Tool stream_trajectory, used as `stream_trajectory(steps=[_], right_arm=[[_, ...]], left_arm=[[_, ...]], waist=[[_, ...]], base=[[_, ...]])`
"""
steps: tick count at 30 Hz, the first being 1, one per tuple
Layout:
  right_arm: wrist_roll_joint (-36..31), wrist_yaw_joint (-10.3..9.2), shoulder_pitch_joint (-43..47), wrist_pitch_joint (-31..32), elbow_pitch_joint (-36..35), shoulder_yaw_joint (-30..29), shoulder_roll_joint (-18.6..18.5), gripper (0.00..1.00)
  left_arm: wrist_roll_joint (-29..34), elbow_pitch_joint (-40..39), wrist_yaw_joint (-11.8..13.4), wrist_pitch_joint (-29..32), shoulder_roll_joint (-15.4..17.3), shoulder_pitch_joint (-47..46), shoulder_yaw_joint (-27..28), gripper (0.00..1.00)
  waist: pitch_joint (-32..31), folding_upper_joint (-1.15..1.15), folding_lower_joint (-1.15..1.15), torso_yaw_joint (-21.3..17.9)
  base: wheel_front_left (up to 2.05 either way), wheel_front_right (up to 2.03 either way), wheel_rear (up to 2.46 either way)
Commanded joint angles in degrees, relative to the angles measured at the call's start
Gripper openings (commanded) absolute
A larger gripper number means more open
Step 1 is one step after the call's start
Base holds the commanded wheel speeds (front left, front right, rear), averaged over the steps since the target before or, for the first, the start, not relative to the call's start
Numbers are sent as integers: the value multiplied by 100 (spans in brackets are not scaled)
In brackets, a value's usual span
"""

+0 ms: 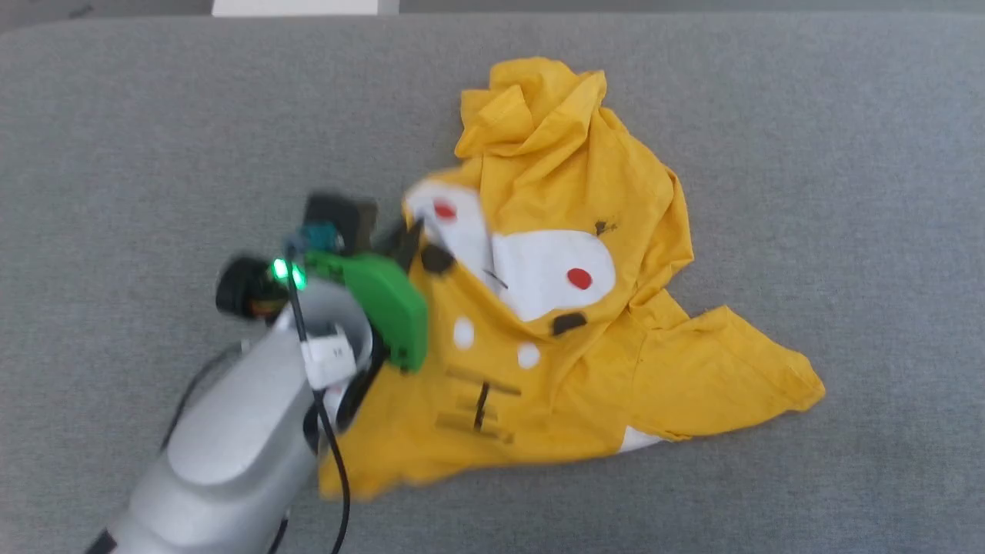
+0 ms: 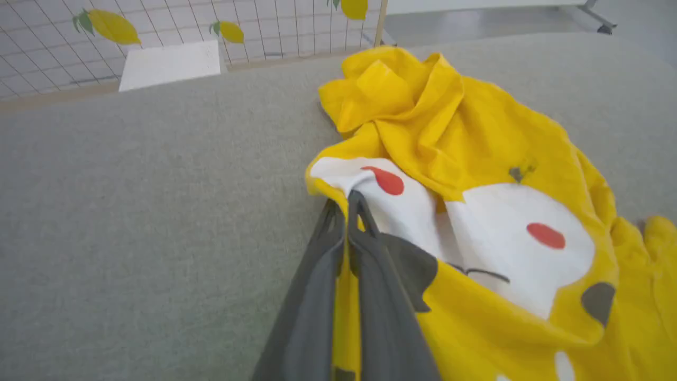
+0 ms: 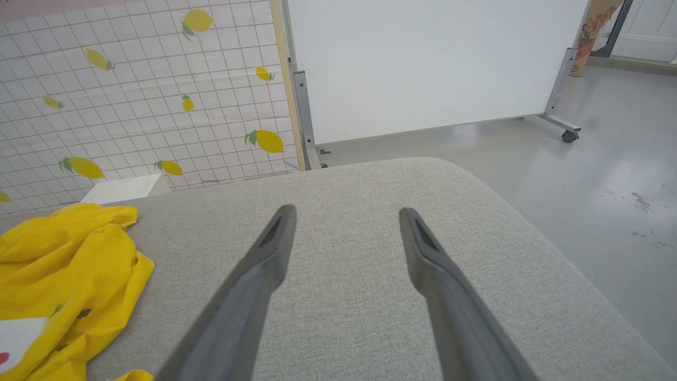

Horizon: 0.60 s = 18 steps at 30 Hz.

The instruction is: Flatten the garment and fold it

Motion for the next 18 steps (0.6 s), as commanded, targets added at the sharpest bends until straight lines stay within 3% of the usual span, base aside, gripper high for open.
stream_trajectory(steps=[1,4,8,9,11,12,13,14,15,16,18], right_arm=[[-9,-8,24,-10,13,-17,4,100],[2,-8,75,11,3,-36,4,100],[14,-8,88,31,-30,0,4,100],[16,-8,82,35,-41,32,4,100],[19,-8,84,32,-36,61,4,100],[24,-8,100,32,3,106,4,100],[25,-8,104,30,16,121,4,100],[26,-8,108,25,30,137,4,100],[27,-8,111,21,41,143,4,100],[26,-8,115,17,55,147,4,100],[25,-8,122,13,77,140,4,100]], left_arm=[[118,-209,110,-99,-51,-276,70,0],[240,-662,192,-83,-251,-495,-27,0],[340,-1086,120,110,-707,-635,-490,0],[359,-1116,39,216,-989,-578,-840,0],[348,-957,-75,320,-1242,-429,-1226,0],[288,-427,-309,421,-1511,-103,-1795,0],[248,-256,-386,452,-1562,-3,-1937,0],[206,-60,-476,471,-1613,103,-2088,12],[157,74,-524,463,-1650,188,-2164,38],[100,219,-571,428,-1691,274,-2228,100],[33,389,-626,323,-1741,346,-2272,100]], waist=[[-197,0,0,77],[-263,0,0,107],[-255,0,0,108],[-235,0,0,94],[-217,0,0,77],[-202,0,0,43],[-201,0,0,33],[-201,0,0,21],[-201,0,0,16],[-203,0,0,14],[-209,0,0,27]], base=[[0,0,0],[0,0,0],[0,0,0],[0,0,0],[0,0,0],[0,0,0],[0,0,0],[0,0,0],[0,0,0],[0,0,0],[0,0,0]])
